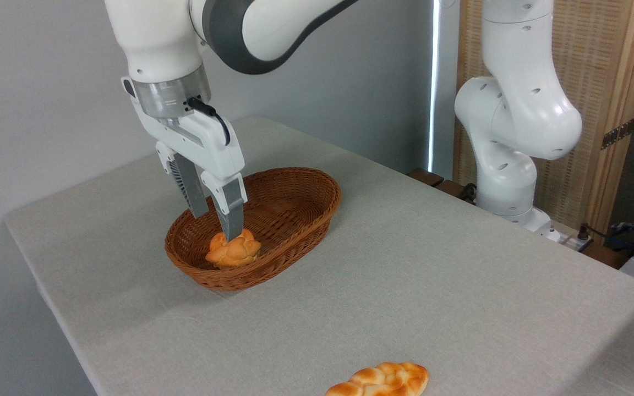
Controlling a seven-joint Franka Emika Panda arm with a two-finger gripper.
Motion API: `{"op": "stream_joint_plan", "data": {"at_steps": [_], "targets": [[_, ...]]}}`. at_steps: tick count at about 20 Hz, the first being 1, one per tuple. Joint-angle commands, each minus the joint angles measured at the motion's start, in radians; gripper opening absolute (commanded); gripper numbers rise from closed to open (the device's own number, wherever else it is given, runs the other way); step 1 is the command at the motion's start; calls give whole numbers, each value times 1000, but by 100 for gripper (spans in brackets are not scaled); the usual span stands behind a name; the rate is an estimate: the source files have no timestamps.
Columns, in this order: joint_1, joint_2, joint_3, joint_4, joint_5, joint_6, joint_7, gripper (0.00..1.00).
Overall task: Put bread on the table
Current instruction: 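Lower the open gripper into the basket around the bread roll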
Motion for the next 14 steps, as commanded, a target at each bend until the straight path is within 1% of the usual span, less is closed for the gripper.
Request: {"op": "stream_joint_plan", "data": {"at_steps": [1, 5, 7, 9, 12, 14], "targets": [[0, 4, -30, -46, -3, 35, -5, 99], [-1, 35, -38, -48, -3, 35, -2, 100], [-18, 43, -38, -48, -3, 35, 1, 100], [-23, 60, -38, -48, -2, 35, 1, 100], [-49, 84, -38, -48, 32, 35, -5, 100], [-55, 93, -38, -48, 34, 35, -4, 100]]}}
